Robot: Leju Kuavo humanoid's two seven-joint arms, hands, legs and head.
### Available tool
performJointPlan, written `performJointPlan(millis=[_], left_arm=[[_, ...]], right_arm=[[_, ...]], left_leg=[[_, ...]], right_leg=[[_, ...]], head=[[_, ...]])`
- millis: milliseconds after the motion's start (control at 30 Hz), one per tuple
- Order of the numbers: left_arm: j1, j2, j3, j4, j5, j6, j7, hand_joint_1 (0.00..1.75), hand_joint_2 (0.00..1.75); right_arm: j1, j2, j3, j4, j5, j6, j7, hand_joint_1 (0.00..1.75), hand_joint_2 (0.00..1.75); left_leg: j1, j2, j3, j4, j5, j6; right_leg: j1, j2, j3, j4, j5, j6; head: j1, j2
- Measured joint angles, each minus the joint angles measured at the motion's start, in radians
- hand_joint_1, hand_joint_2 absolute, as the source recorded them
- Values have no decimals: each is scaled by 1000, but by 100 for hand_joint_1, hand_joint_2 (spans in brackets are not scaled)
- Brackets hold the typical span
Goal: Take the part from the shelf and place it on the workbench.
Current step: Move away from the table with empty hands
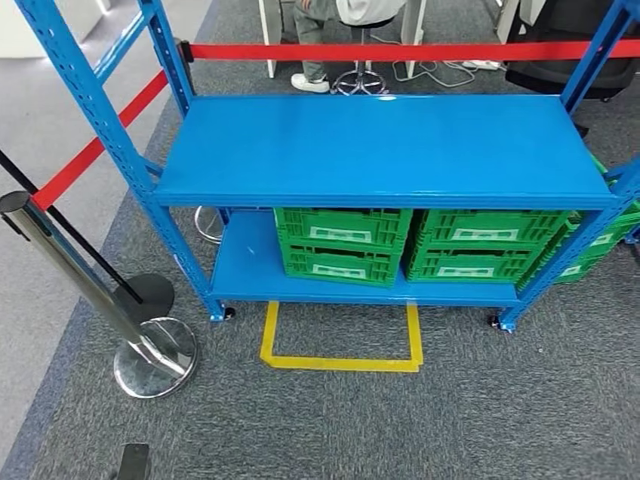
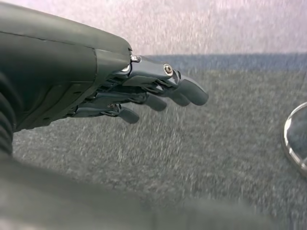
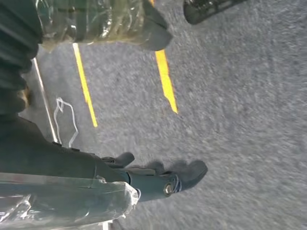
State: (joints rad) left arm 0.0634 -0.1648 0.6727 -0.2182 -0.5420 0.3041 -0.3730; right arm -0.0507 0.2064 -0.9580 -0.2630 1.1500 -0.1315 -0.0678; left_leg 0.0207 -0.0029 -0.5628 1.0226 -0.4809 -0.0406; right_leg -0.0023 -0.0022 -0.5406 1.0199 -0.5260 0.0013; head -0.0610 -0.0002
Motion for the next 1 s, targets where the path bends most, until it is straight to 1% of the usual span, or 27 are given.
performJointPlan(millis=[33, 67, 267, 433, 1000], left_arm=[[3, 2, -15, 1, 12, -7, 8, 0, 0], [7, 5, -29, 1, 24, -13, 16, 0, 0], [17, 31, -112, 0, 95, -51, 63, 0, 0], [23, 52, -182, -6, 154, -84, 104, 0, 0], [57, 108, -424, -69, 358, -198, 243, 0, 0]], right_arm=[[1, -5, 20, -5, -25, 2, 1, 0, 175], [3, -10, 39, -9, -51, 4, 3, 0, 175], [28, -33, 158, -26, -202, 22, 13, 0, 175], [51, -51, 258, -36, -326, 36, 19, 0, 175], [132, -124, 607, -74, -758, 85, 43, 0, 175]], left_leg=[[-2, 0, 2, -6, -5, 7], [-3, 0, 0, -4, -6, 17], [-10, 0, 0, -5, -9, 25], [-12, 0, 0, -4, -8, 27], [-12, 0, 0, -5, -8, 28]], right_leg=[[3, -1, -3, 3, -2, 1], [3, -2, -3, 2, -1, 2], [-3, -2, 1, -5, 3, 10], [-6, -2, 1, -6, 3, 14], [-6, -2, 0, -6, 3, 14]], head=[[0, 0], [2, 0], [2, 0], [2, 0], [2, 0]])
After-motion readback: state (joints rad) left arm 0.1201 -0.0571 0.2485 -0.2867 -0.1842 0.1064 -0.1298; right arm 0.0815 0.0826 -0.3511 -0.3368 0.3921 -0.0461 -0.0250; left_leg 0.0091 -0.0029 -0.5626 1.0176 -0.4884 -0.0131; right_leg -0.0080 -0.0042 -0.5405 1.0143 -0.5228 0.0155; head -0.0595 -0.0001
